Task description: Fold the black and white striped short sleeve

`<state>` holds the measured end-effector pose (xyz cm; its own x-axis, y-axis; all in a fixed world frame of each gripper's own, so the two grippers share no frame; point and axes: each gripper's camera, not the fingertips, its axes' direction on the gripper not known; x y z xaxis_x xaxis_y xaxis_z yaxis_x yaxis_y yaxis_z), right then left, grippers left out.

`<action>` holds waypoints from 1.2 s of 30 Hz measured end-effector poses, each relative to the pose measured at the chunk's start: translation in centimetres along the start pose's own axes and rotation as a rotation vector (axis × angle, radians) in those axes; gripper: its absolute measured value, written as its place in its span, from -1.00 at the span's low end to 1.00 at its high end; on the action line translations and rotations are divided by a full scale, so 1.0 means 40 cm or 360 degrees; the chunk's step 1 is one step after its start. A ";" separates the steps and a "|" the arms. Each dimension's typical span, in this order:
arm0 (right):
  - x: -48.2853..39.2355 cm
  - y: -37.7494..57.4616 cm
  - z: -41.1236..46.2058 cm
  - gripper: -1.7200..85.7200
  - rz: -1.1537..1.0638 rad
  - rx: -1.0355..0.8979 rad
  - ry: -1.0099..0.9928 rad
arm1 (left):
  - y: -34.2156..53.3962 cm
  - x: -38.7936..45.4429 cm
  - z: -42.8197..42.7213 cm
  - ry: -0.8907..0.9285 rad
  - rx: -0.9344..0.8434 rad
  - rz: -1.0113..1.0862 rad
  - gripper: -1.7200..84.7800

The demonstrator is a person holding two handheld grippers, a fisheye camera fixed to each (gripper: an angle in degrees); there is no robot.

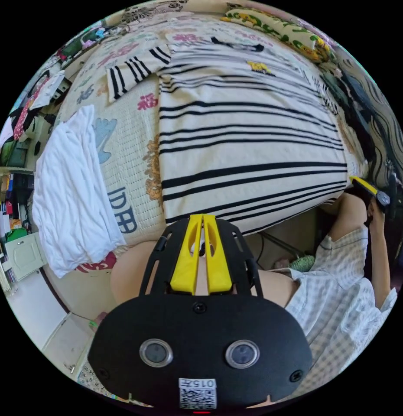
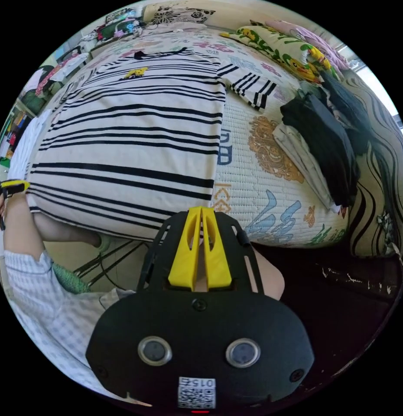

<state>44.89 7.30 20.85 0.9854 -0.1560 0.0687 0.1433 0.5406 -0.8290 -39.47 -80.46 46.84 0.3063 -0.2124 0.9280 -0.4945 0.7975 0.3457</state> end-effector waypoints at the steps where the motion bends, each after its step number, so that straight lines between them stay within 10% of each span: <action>1: -0.011 -0.007 0.001 -0.98 0.0024 -0.0014 0.0021 | -0.018 0.008 0.048 -0.0025 -0.0087 0.0023 -0.98; 12: -0.122 0.009 -0.054 -0.98 -0.0174 -0.0058 0.0417 | -0.118 0.077 0.358 -0.0277 -0.0539 0.0270 -0.98; 24: 0.134 0.067 -0.307 -0.98 0.0227 0.0170 -0.0310 | -0.178 0.098 0.542 -0.0483 -0.0862 0.0393 -0.93; 36: 0.473 -0.114 -0.486 -0.84 0.0549 0.0737 -0.0504 | -0.711 0.396 0.194 0.0107 0.0226 0.0882 -0.90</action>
<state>61.09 -14.18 15.16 0.9512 0.3025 0.0605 -0.2303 0.8269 -0.5131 -26.87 -110.90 52.80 0.0192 0.2556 0.9666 -0.6988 0.6949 -0.1699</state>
